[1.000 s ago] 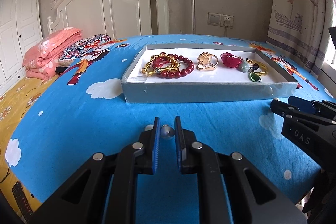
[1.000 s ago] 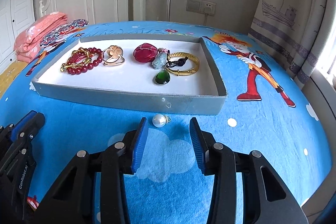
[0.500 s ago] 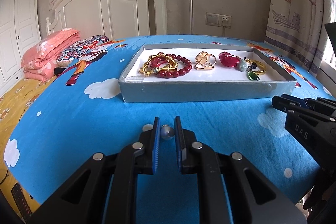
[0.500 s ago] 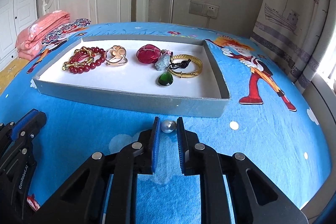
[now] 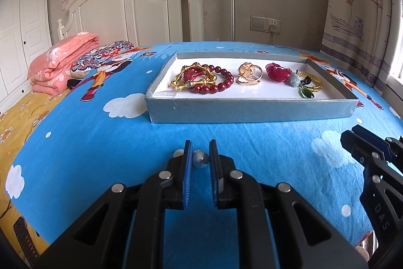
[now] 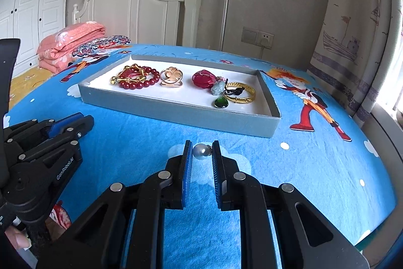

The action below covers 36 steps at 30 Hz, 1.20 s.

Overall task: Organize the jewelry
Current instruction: 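Carry the pearls into the tray with both tools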

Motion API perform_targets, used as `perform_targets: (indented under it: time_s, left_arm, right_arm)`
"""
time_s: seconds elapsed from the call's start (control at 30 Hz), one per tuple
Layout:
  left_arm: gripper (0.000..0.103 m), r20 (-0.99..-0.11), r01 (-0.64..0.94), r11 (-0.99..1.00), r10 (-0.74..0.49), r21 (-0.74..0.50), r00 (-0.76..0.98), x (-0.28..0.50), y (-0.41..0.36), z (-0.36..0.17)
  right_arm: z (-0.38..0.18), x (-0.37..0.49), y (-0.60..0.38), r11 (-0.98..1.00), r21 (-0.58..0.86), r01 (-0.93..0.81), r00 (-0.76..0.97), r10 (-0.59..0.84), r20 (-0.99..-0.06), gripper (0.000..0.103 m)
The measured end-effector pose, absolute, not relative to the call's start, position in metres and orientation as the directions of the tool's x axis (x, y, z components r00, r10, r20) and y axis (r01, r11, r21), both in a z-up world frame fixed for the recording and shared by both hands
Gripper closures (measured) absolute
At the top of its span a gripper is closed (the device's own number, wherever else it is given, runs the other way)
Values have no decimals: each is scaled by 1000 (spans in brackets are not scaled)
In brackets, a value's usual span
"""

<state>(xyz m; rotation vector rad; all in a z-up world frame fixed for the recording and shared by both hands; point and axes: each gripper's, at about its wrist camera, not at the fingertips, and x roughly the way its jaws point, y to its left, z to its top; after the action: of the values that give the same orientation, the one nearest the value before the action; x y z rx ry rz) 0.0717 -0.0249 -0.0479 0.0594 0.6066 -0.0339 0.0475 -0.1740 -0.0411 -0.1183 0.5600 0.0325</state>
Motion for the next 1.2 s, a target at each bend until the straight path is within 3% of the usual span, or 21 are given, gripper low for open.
perform_targets:
  time_s: [1.2]
  left_arm:
    - [90, -511, 31, 998, -3, 47, 860, 97, -27, -4]
  right_arm:
    - [-1, 83, -184, 995, -93, -31, 884, -16, -468, 89]
